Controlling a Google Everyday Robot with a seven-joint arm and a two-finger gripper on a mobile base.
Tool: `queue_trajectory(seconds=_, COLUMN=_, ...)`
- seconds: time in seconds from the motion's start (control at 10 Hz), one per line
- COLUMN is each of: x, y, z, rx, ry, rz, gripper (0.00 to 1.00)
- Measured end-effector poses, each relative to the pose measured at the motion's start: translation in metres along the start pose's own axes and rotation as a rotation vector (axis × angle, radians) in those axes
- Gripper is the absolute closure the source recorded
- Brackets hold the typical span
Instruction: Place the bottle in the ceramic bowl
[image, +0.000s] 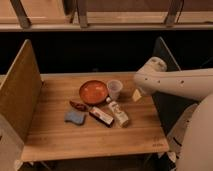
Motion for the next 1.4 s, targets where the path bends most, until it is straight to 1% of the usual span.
queue_trajectory(seconds=0.2, x=0.0, y=0.0, z=0.0, rx=0.0, ry=0.0, rz=0.0, gripper=0.2)
queue_trajectory(seconds=0.4, x=0.003, y=0.003, z=0.004, rx=-0.009, ry=0.012, rz=0.007, gripper=0.2)
queue_trajectory(seconds=0.5, x=0.012, y=0.013, z=0.014, rx=-0.026, ry=0.056, rz=0.012, gripper=0.2)
queue_trajectory(seconds=0.6, x=0.019, y=0.029, z=0.025, rx=-0.054, ry=0.1, rz=0.026, gripper=0.2)
queue_trajectory(seconds=0.8, x=0.026, y=0.043, z=0.041, rx=-0.095, ry=0.158, rz=0.074, gripper=0.2)
queue_trajectory(seconds=0.9, x=0.025, y=0.052, z=0.051, rx=-0.114, ry=0.189, rz=0.097, gripper=0.2)
queue_trajectory(seconds=1.0, x=0.022, y=0.061, z=0.059, rx=-0.125, ry=0.213, rz=0.099, gripper=0.2)
queue_trajectory(seconds=1.1, x=0.017, y=0.073, z=0.066, rx=-0.137, ry=0.229, rz=0.094, gripper=0.2)
queue_trajectory(seconds=1.2, x=0.012, y=0.093, z=0.076, rx=-0.157, ry=0.257, rz=0.073, gripper=0.2)
queue_trajectory(seconds=1.4, x=0.006, y=0.126, z=0.087, rx=-0.184, ry=0.3, rz=0.027, gripper=0.2)
